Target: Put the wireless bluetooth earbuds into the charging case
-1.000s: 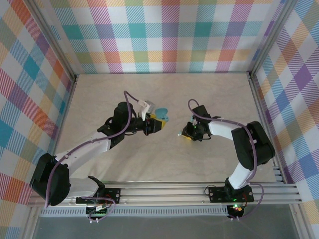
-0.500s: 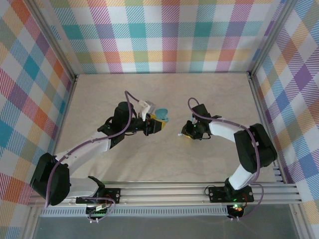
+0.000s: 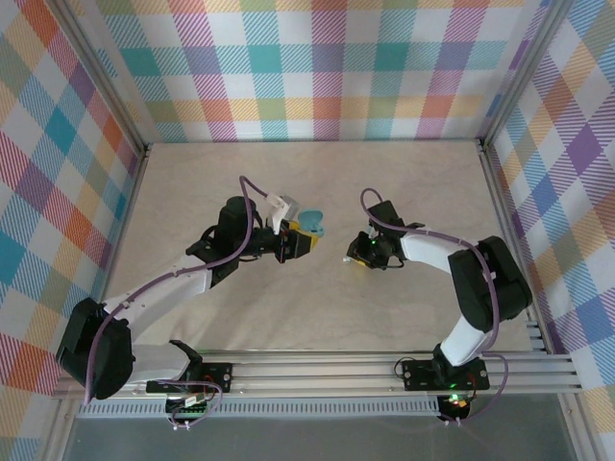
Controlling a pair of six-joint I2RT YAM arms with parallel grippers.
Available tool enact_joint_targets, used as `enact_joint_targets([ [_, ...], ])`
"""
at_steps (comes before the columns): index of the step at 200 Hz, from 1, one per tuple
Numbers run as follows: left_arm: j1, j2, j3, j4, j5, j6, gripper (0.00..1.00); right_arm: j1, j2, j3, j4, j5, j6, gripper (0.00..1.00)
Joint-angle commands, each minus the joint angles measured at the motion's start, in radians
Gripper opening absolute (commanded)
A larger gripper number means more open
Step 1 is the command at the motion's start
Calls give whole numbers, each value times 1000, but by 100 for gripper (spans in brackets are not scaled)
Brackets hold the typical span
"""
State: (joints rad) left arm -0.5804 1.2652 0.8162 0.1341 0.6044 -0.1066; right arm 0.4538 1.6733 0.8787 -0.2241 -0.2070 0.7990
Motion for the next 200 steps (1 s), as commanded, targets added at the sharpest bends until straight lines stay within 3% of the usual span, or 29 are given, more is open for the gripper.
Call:
enact_joint_targets([
  [1, -9, -31, 10, -2, 2, 26, 8, 14, 24, 41, 22, -25, 15, 28],
  [200, -8, -91, -11, -44, -24, 48, 8, 42, 127, 114, 5, -12, 0, 25],
])
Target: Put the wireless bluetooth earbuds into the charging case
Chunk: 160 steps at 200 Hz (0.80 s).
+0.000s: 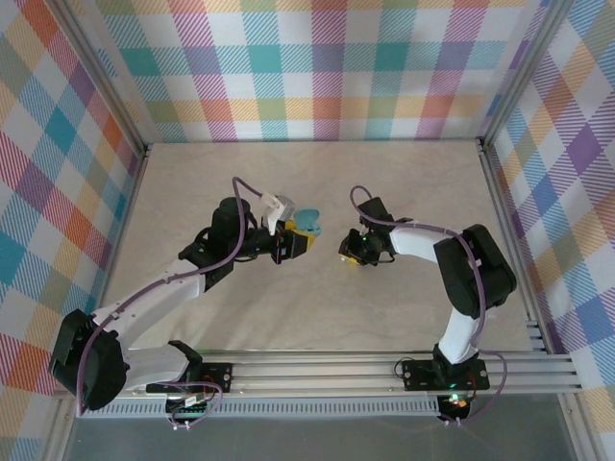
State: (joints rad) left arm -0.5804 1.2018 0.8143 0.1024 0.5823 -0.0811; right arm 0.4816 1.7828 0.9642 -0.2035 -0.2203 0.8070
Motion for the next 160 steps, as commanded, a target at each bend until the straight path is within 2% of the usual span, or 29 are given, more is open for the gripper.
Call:
enact_joint_targets([
  [1, -8, -28, -10, -13, -1, 24, 8, 14, 18, 29, -16, 2, -9, 24],
  [26, -9, -34, -14, -10, -5, 32, 8, 15, -11, 38, -49, 23, -32, 19],
  [65, -9, -45, -18, 16, 0, 58, 8, 15, -99, 71, -149, 72, -94, 18],
  [118, -9, -77, -43, 86, -15, 112, 7, 25, -337, 149, -338, 155, -167, 15],
  [160, -9, -68, -31, 90, -9, 153, 8, 89, -518, 186, -397, 201, -178, 13],
])
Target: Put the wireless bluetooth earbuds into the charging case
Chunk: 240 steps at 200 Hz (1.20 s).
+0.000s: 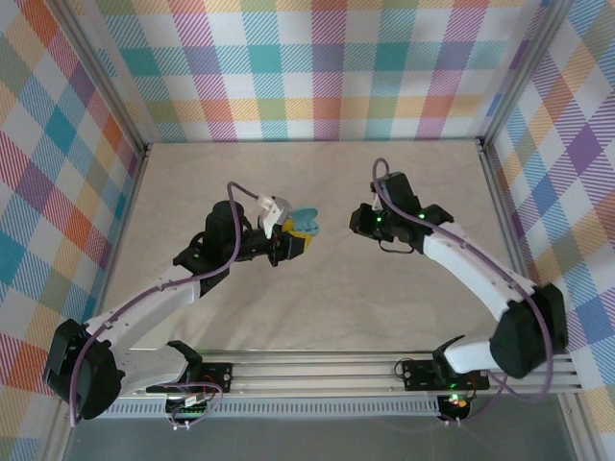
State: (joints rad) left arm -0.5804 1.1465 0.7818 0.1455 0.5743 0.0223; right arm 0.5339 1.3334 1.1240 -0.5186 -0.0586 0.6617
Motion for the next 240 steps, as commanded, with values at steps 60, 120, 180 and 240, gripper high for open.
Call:
enact_joint_targets([
  [60, -9, 12, 3, 73, -4, 83, 6, 141, -102, 172, -167, 53, -81, 12],
  [120, -9, 19, 26, 35, -5, 120, 5, 162, -118, 230, -175, 54, -104, 12],
  [180, -9, 41, 51, 10, 7, 120, 3, 169, -124, 234, -138, -16, -111, 13],
  [240, -9, 47, 53, 16, 12, 121, 3, 228, -56, 298, -122, -45, -144, 12],
])
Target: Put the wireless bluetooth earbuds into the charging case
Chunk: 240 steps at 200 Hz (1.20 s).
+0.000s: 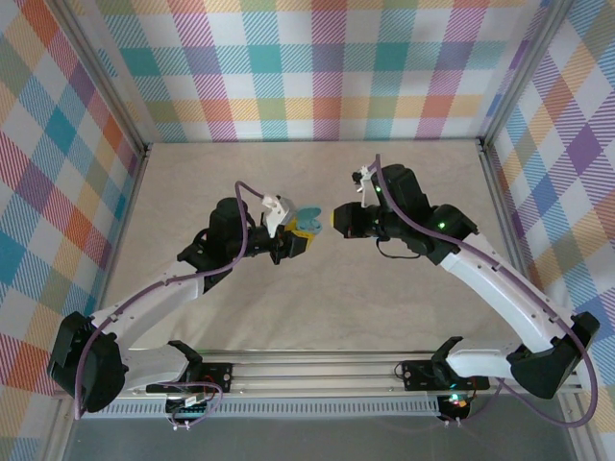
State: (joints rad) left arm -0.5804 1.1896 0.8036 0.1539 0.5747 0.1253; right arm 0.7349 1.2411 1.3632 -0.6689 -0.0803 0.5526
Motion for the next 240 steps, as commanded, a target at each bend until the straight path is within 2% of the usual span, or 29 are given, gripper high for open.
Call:
enact_joint_targets([
  [1, -9, 3, 31, 7, 11, 18, 3, 28, 37, 60, 28, -23, -36, 12],
  [118, -9, -20, 22, 27, 25, 7, 3, 127, 145, 130, 11, 10, -94, 12],
  [193, -8, -33, 27, 32, 27, -12, 3, 129, 155, 99, 34, 60, -112, 14],
  [240, -8, -41, 26, 26, 24, -16, 3, 129, 174, 99, 57, 48, -108, 14],
])
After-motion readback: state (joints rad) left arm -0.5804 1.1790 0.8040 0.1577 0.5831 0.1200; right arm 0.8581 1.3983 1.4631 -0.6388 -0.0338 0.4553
